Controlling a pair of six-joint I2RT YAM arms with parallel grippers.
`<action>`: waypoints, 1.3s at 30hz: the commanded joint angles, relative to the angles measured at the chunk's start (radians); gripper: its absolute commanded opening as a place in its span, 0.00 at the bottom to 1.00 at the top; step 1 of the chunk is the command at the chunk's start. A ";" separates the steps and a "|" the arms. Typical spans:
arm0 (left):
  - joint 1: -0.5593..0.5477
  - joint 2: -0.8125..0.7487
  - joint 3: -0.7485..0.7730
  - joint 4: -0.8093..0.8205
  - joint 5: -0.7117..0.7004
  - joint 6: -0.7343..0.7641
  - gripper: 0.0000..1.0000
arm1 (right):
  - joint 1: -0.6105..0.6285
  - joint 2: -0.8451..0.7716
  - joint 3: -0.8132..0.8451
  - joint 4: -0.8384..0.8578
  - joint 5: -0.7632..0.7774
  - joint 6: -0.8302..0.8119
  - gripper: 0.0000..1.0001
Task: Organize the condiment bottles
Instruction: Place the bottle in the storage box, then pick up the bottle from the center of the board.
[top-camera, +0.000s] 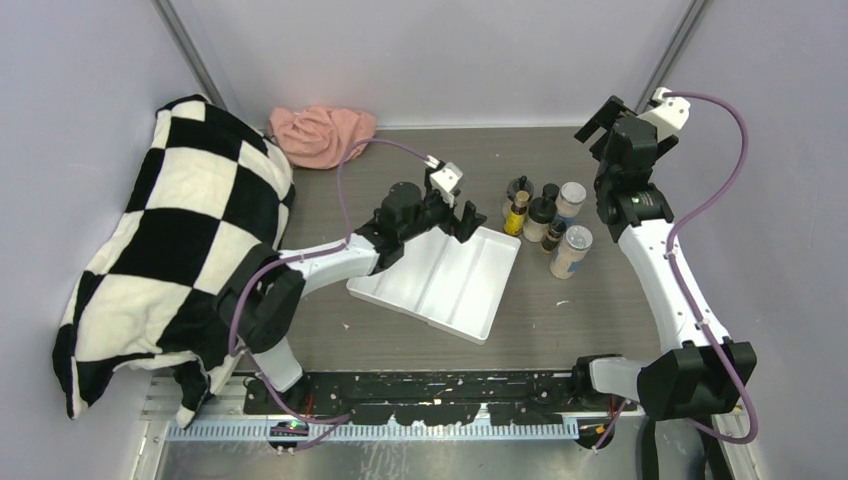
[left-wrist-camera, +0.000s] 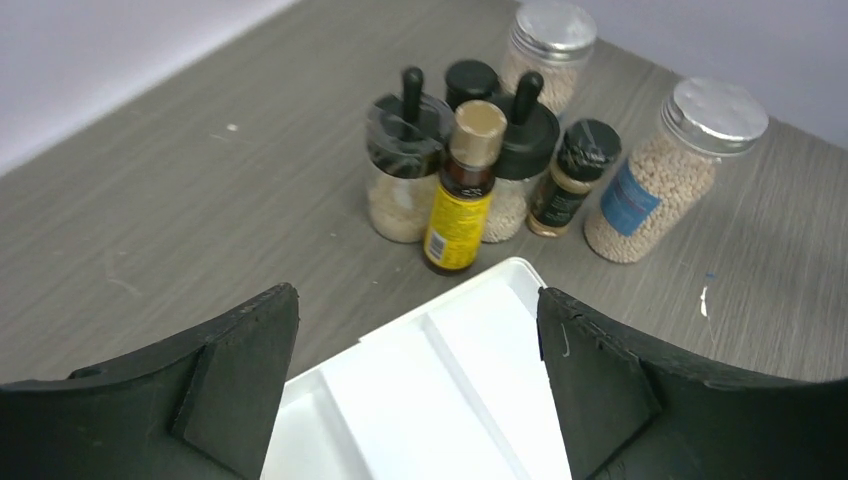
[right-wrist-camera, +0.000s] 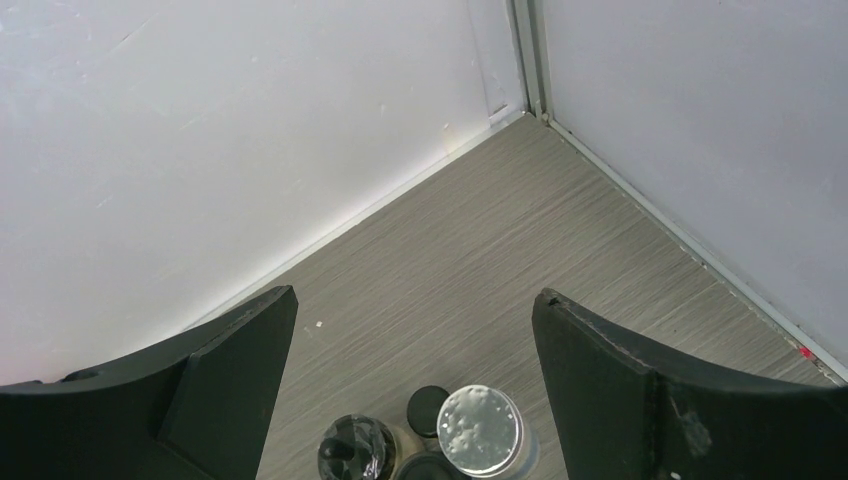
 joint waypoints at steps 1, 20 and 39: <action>-0.034 0.092 0.100 0.016 0.058 -0.009 0.91 | -0.009 0.028 0.065 0.005 -0.020 -0.007 0.93; -0.072 0.329 0.322 -0.001 0.089 0.029 1.00 | -0.017 0.125 0.101 0.048 -0.052 -0.009 0.94; -0.086 0.454 0.449 0.037 0.095 0.018 0.91 | -0.033 0.184 0.155 0.067 -0.041 -0.023 0.94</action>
